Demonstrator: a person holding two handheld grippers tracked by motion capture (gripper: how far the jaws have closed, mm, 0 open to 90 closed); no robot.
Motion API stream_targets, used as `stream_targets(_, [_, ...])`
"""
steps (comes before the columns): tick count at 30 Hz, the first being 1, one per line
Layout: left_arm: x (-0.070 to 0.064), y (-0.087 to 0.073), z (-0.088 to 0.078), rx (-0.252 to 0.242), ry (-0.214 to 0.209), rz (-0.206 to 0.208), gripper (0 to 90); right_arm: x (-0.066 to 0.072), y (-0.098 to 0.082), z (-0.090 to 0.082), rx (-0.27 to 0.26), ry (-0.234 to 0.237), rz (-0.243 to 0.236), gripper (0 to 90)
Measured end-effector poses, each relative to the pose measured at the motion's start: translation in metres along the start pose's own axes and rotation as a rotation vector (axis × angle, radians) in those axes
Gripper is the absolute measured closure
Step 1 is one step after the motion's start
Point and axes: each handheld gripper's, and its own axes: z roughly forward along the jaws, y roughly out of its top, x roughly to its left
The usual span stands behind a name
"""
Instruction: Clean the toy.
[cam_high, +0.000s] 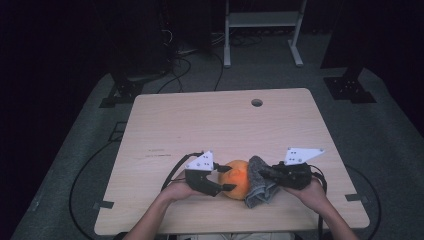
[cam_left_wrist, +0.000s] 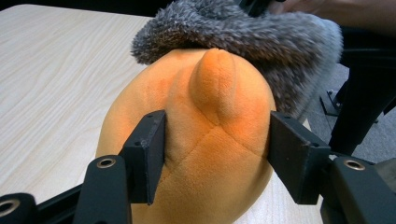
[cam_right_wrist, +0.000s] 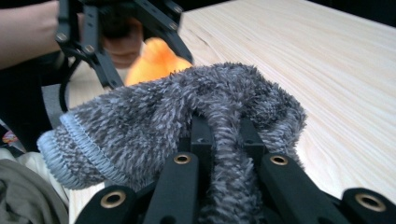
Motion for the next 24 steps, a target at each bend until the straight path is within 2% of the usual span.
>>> stream_targets(4, [0.000, 0.001, 0.004, -0.008, 0.002, -0.007, 40.4, 0.001, -0.001, -0.005, -0.003, -0.016, 0.007, 81.2])
stream_targets(7, [-0.001, 0.003, 0.006, -0.009, 0.009, -0.015, 40.8, 0.006, 0.008, -0.004, -0.047, 0.020, 0.001, 81.2])
stream_targets(10, [-0.003, 0.005, 0.008, -0.005, 0.012, -0.007, 41.0, 0.016, 0.023, 0.004, -0.067, 0.062, -0.037, 81.1])
stream_targets(13, [-0.001, 0.003, 0.004, -0.009, 0.006, -0.019, 37.8, 0.022, 0.032, 0.015, -0.042, 0.055, -0.092, 81.1])
stream_targets(15, [0.000, 0.002, 0.001, -0.002, 0.019, -0.020, 32.0, 0.019, 0.031, 0.017, -0.040, 0.056, -0.077, 81.2])
stream_targets(17, [-0.001, 0.002, 0.000, 0.009, 0.026, -0.009, 32.5, 0.015, 0.028, 0.016, -0.045, 0.052, -0.065, 81.2])
stream_targets(20, [0.000, 0.002, 0.000, 0.010, 0.034, -0.008, 39.9, 0.008, 0.018, 0.009, -0.036, 0.017, -0.043, 81.2])
stream_targets(24, [0.004, 0.002, -0.001, -0.012, 0.049, -0.044, 42.3, 0.005, 0.009, 0.000, -0.025, -0.010, -0.022, 81.2])
